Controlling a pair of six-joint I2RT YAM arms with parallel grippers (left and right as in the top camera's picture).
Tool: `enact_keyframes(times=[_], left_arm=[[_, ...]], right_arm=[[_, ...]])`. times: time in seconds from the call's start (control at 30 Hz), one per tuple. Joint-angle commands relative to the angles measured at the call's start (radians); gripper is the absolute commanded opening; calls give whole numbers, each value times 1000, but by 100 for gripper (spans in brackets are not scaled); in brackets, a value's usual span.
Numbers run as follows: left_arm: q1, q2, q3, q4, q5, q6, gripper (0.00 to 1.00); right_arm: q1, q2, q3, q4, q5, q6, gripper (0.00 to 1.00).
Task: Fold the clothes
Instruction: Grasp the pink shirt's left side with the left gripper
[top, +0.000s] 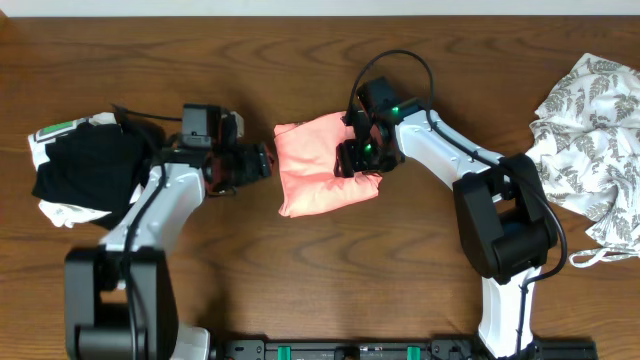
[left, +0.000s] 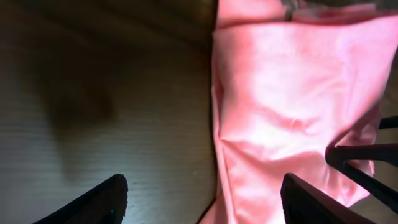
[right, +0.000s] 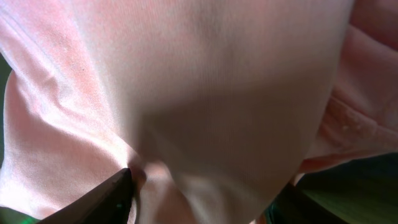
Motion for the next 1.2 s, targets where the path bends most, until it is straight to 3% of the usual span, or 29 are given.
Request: enact_keyframes(times=[0.0, 0.47, 0.73, 0.83, 0.9, 1.1, 1.17], left_arm=[[3, 74, -6, 31, 136, 13, 79], [-84, 218, -6, 150, 191, 8, 79], [-136, 305, -6, 172, 192, -76, 77], [-136, 307, -6, 182, 201, -78, 60], [-136, 307, -6, 201, 223, -78, 39], [-136, 307, -6, 230, 244, -78, 28], [-136, 307, -6, 232, 244, -77, 13]], right_arm=[[-2, 44, -28, 1, -21, 7, 65], [-1, 44, -28, 0, -27, 7, 64], [-2, 44, -28, -14, -27, 7, 63], [-2, 44, -28, -14, -27, 7, 64], [-2, 44, -28, -14, -27, 7, 64], [-2, 44, -28, -14, -27, 7, 63], [-2, 44, -28, -14, -27, 7, 64]])
